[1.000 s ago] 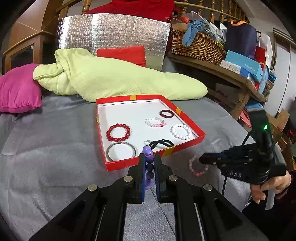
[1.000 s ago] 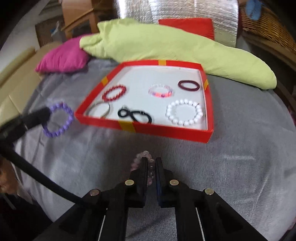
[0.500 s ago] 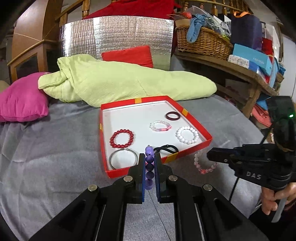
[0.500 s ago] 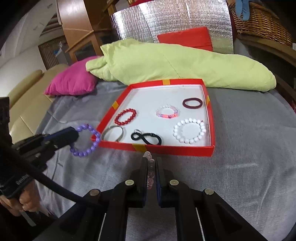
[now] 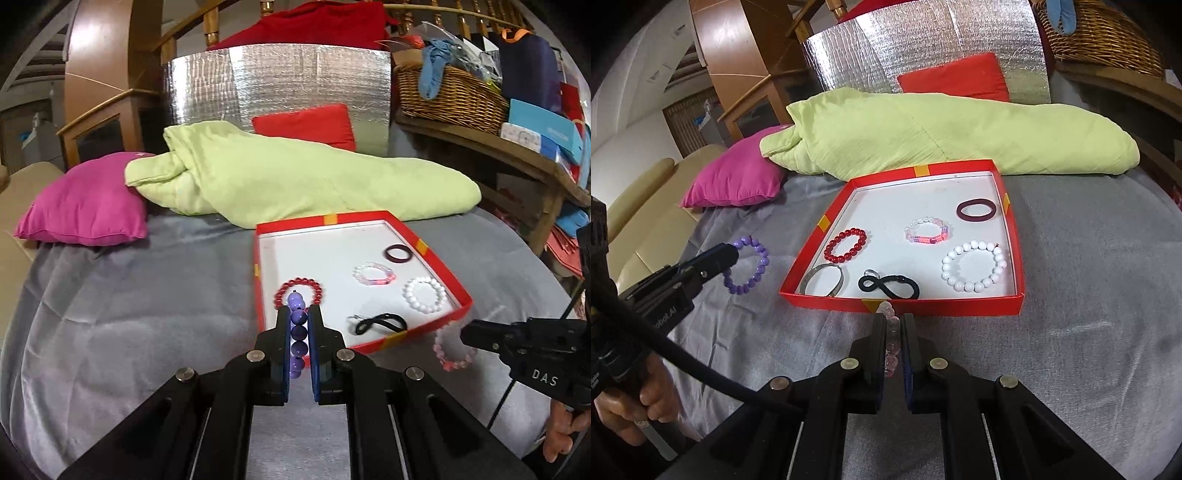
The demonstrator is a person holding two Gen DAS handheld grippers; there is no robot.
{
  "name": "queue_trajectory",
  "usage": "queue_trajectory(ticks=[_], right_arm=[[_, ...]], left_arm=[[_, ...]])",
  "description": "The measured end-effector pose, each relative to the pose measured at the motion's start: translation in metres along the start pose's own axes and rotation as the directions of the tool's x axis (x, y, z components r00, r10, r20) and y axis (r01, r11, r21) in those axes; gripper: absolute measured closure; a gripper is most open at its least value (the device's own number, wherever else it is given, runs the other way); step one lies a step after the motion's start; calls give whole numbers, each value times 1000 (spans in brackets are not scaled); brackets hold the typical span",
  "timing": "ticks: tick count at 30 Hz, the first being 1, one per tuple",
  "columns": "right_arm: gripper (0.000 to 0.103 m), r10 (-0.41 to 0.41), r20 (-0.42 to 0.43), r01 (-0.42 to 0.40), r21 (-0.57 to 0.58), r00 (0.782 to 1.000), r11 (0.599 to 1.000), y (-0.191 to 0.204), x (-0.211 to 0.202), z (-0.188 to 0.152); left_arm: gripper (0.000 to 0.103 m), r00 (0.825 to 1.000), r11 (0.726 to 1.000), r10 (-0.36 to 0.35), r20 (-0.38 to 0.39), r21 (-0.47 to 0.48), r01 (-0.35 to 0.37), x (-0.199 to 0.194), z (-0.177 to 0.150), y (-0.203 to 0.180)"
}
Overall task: Organize jewelry
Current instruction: 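Carry the purple bracelet in the left tool while the right tool carries the pink-lavender bracelet toward the tray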
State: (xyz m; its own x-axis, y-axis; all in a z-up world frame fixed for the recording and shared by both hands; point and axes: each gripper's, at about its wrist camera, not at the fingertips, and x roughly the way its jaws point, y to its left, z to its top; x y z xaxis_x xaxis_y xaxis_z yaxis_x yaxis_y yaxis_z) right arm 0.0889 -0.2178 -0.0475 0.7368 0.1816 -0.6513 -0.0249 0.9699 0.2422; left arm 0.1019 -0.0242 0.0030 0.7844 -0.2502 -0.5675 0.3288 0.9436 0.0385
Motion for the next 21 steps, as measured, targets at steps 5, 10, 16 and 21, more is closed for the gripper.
queue_trajectory(ticks=[5, 10, 16, 21], right_arm=[[94, 9, 6, -9, 6, 1000, 1000, 2, -1, 1], [94, 24, 17, -24, 3, 1000, 1000, 9, -1, 2], [94, 45, 25, -44, -10, 999, 999, 20, 2, 3], [94, 59, 28, -59, -16, 998, 998, 28, 4, 2]], left_arm=[[93, 999, 999, 37, 5, -16, -37, -3, -1, 11], [93, 997, 997, 79, 19, -23, -79, -7, -2, 22], [93, 993, 993, 113, 27, -38, -112, -13, -4, 35], [93, 992, 991, 125, 30, -51, -124, -16, -4, 44]])
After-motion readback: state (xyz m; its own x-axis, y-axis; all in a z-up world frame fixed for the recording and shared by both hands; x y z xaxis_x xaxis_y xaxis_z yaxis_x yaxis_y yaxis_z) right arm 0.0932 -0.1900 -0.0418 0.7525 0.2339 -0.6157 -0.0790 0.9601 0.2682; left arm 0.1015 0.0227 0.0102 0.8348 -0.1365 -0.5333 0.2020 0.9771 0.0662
